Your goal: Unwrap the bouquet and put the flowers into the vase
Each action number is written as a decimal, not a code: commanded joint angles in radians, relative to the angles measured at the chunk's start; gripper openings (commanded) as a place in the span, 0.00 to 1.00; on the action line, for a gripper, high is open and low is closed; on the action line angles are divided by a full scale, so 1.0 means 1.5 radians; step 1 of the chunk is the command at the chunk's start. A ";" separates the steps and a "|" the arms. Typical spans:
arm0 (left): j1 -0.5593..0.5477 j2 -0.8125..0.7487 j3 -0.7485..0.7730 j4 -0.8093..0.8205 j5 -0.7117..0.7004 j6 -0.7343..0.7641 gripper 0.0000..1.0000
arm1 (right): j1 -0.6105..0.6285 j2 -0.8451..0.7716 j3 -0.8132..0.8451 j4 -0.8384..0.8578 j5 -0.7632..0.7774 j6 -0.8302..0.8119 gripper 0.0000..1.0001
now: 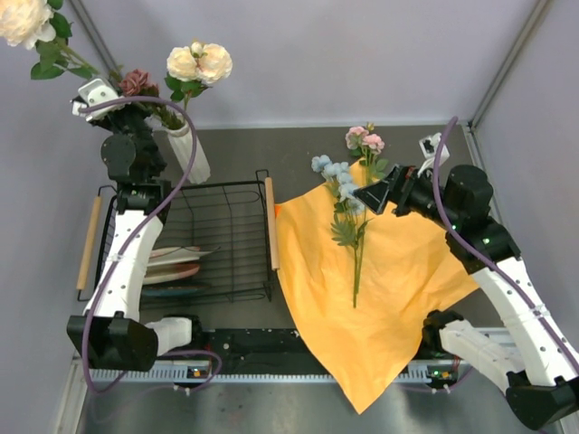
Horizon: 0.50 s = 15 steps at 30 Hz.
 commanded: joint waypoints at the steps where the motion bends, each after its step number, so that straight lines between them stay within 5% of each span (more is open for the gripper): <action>1: 0.004 0.006 0.048 0.021 0.031 -0.032 0.00 | 0.002 -0.009 -0.002 0.003 0.008 -0.007 0.98; 15: 0.011 0.064 0.048 0.037 0.044 -0.032 0.00 | 0.002 -0.007 -0.001 -0.003 0.011 -0.006 0.98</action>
